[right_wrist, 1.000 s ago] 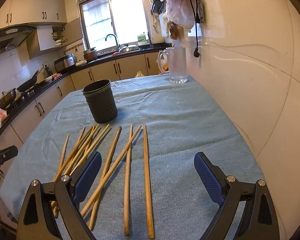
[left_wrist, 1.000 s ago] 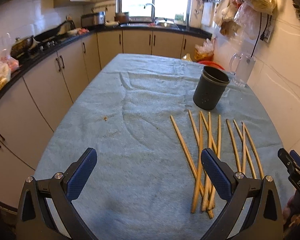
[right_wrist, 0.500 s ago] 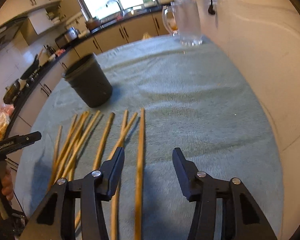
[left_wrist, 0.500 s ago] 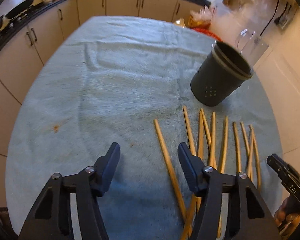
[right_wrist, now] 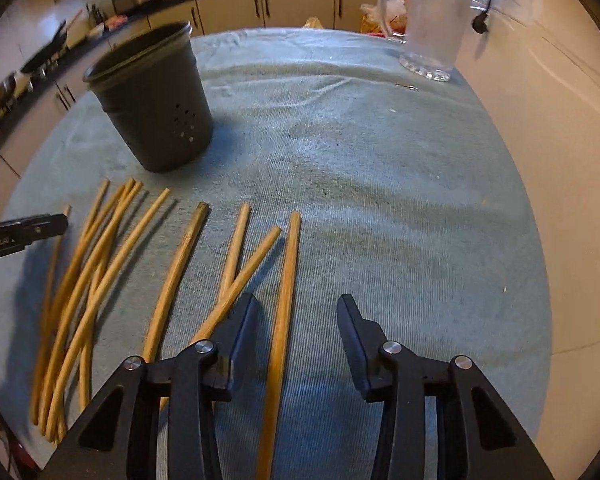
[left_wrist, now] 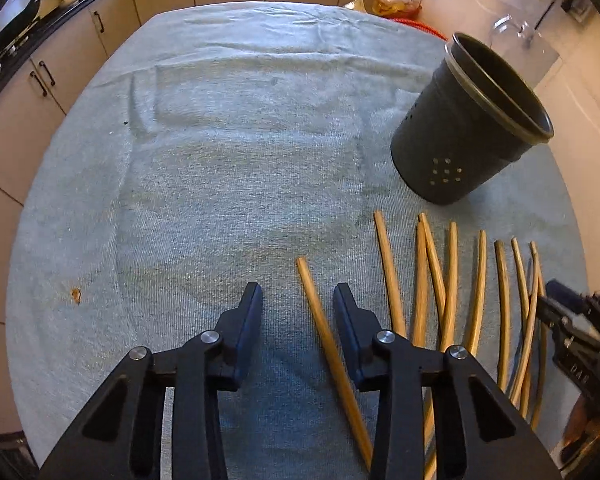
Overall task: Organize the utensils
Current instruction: 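Close the left tool on one chopstick while the right tool grasps another, then lift both held chopsticks upright and carry them over the black holder, then lower both chopsticks into the black holder and open both tools, then return to the towel and grasp another chopstick with the left tool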
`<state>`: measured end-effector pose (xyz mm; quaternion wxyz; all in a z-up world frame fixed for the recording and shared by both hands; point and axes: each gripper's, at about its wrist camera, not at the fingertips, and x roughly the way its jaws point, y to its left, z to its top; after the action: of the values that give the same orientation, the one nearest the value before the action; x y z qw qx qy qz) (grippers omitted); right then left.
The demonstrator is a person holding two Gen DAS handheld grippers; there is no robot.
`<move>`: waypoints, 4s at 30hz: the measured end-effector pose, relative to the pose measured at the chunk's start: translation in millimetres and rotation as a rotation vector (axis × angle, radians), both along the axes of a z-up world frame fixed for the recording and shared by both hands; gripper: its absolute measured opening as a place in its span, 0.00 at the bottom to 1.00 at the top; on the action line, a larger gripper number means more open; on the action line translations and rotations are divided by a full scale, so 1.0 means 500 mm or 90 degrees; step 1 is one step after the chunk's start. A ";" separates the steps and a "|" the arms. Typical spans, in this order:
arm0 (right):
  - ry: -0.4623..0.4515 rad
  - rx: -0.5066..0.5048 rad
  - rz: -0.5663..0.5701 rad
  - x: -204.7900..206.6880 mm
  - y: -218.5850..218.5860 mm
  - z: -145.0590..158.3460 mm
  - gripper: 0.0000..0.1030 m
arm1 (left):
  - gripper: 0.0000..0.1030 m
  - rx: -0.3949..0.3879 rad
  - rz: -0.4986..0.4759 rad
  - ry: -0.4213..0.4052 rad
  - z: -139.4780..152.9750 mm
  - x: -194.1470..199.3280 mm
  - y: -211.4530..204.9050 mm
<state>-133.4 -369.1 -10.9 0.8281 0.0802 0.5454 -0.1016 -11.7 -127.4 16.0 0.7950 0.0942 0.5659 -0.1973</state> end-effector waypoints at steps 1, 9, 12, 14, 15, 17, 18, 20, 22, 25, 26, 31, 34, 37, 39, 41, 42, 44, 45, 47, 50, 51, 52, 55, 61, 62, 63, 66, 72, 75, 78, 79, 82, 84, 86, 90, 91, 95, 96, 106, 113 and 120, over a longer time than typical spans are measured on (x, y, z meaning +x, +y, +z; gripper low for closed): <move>0.016 0.003 0.004 0.009 -0.002 0.001 0.44 | 0.35 0.005 -0.005 0.000 0.000 0.000 -0.002; 0.123 0.041 0.029 0.092 -0.032 0.001 0.31 | 0.07 0.015 -0.036 -0.028 -0.002 -0.016 -0.032; 0.112 0.076 0.006 0.091 -0.051 0.006 0.07 | 0.05 -0.020 -0.041 -0.047 0.020 -0.036 -0.024; 0.075 0.097 0.000 0.076 -0.062 0.017 0.06 | 0.05 -0.049 -0.044 -0.063 0.044 -0.050 -0.014; 0.055 0.099 -0.001 0.064 -0.063 0.027 0.06 | 0.05 -0.062 -0.045 -0.079 0.065 -0.062 -0.005; 0.018 0.106 -0.007 0.040 -0.067 0.050 0.06 | 0.05 -0.081 -0.047 -0.106 0.099 -0.087 0.010; -0.003 0.108 -0.007 0.023 -0.064 0.065 0.06 | 0.05 -0.090 -0.047 -0.121 0.118 -0.101 0.019; -0.047 0.108 -0.006 -0.010 -0.064 0.093 0.06 | 0.05 -0.102 -0.044 -0.144 0.147 -0.128 0.034; -0.086 0.107 -0.004 -0.048 -0.053 0.125 0.06 | 0.05 -0.116 -0.040 -0.171 0.178 -0.152 0.047; -0.134 0.097 0.009 -0.095 -0.037 0.159 0.06 | 0.05 -0.134 -0.034 -0.203 0.215 -0.186 0.070; -0.152 0.094 0.013 -0.112 -0.031 0.176 0.06 | 0.05 -0.141 -0.034 -0.213 0.227 -0.199 0.077; -0.225 0.081 0.025 -0.179 0.004 0.226 0.06 | 0.05 -0.162 -0.029 -0.270 0.279 -0.273 0.111; -0.256 0.070 0.032 -0.212 0.023 0.245 0.06 | 0.05 -0.178 -0.028 -0.294 0.294 -0.318 0.131; -0.285 0.059 0.038 -0.247 0.037 0.263 0.06 | 0.05 -0.187 -0.027 -0.309 0.298 -0.350 0.142; -0.298 0.050 0.040 -0.263 0.049 0.270 0.06 | 0.05 -0.190 -0.029 -0.327 0.307 -0.375 0.151; -0.307 0.045 0.049 -0.278 0.057 0.277 0.06 | 0.05 -0.190 -0.033 -0.346 0.313 -0.394 0.155; -0.310 0.044 0.054 -0.284 0.062 0.281 0.06 | 0.05 -0.193 -0.038 -0.356 0.318 -0.406 0.157; -0.317 0.035 0.063 -0.294 0.071 0.289 0.06 | 0.05 -0.197 -0.045 -0.376 0.326 -0.426 0.161; -0.320 0.031 0.066 -0.298 0.074 0.293 0.06 | 0.05 -0.198 -0.048 -0.382 0.330 -0.432 0.162; -0.326 0.029 0.073 -0.307 0.081 0.297 0.06 | 0.05 -0.199 -0.056 -0.393 0.334 -0.441 0.162; -0.338 0.037 0.077 -0.311 0.087 0.306 0.06 | 0.05 -0.201 -0.071 -0.406 0.346 -0.457 0.161; -0.341 0.040 0.078 -0.311 0.089 0.308 0.06 | 0.05 -0.204 -0.075 -0.410 0.352 -0.462 0.161; -0.345 0.043 0.080 -0.311 0.089 0.311 0.06 | 0.05 -0.208 -0.078 -0.412 0.357 -0.464 0.162; -0.354 0.048 0.080 -0.307 0.087 0.323 0.06 | 0.05 -0.229 -0.083 -0.411 0.373 -0.465 0.168; -0.386 0.063 0.059 -0.287 0.072 0.361 0.06 | 0.05 -0.275 -0.087 -0.404 0.424 -0.425 0.168; -0.394 0.068 0.055 -0.282 0.066 0.369 0.06 | 0.05 -0.281 -0.085 -0.403 0.433 -0.411 0.165; -0.404 0.074 0.049 -0.274 0.059 0.379 0.06 | 0.05 -0.284 -0.083 -0.403 0.439 -0.400 0.159; -0.430 0.080 0.037 -0.254 0.049 0.403 0.06 | 0.05 -0.291 -0.077 -0.415 0.460 -0.358 0.142; -0.503 0.075 0.019 -0.174 0.038 0.448 0.06 | 0.05 -0.318 -0.058 -0.411 0.499 -0.246 0.081; -0.527 0.079 0.003 -0.122 0.031 0.460 0.06 | 0.05 -0.332 -0.049 -0.409 0.519 -0.192 0.048; -0.558 0.078 -0.020 -0.065 0.018 0.472 0.06 | 0.05 -0.333 -0.045 -0.421 0.534 -0.143 0.014; -0.566 0.079 -0.028 -0.050 0.014 0.476 0.06 | 0.05 -0.332 -0.045 -0.424 0.536 -0.125 0.001; -0.589 0.097 -0.052 -0.003 -0.006 0.483 0.06 | 0.05 -0.342 -0.043 -0.419 0.540 -0.084 -0.020; -0.607 0.120 -0.066 0.026 -0.025 0.484 0.06 | 0.05 -0.354 -0.041 -0.409 0.538 -0.054 -0.036; -0.615 0.126 -0.078 0.050 -0.042 0.480 0.07 | 0.05 -0.354 -0.038 -0.404 0.531 -0.031 -0.054; -0.572 0.113 -0.086 0.114 -0.048 0.431 0.07 | 0.05 -0.309 -0.042 -0.379 0.478 0.014 -0.101; -0.558 0.113 -0.086 0.124 -0.052 0.416 0.07 | 0.05 -0.302 -0.043 -0.371 0.467 0.020 -0.106; -0.493 0.124 -0.084 0.164 -0.059 0.346 0.07 | 0.05 -0.272 -0.038 -0.317 0.394 0.055 -0.131; -0.481 0.131 -0.083 0.172 -0.063 0.332 0.07 | 0.05 -0.268 -0.036 -0.308 0.383 0.060 -0.133; -0.465 0.147 -0.075 0.135 -0.068 0.322 0.36 | 0.38 -0.288 0.014 -0.309 0.398 0.032 -0.067; -0.490 0.131 -0.069 0.025 -0.050 0.385 0.40 | 0.44 -0.305 0.034 -0.344 0.457 -0.081 0.025; -0.508 0.083 -0.055 -0.115 -0.031 0.459 0.54 | 0.53 -0.311 0.047 -0.357 0.458 -0.181 0.114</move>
<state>-190.8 -384.7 218.6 0.9629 0.1886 0.1827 -0.0621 -102.0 -70.7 244.9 0.9246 -0.0687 0.2657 -0.2640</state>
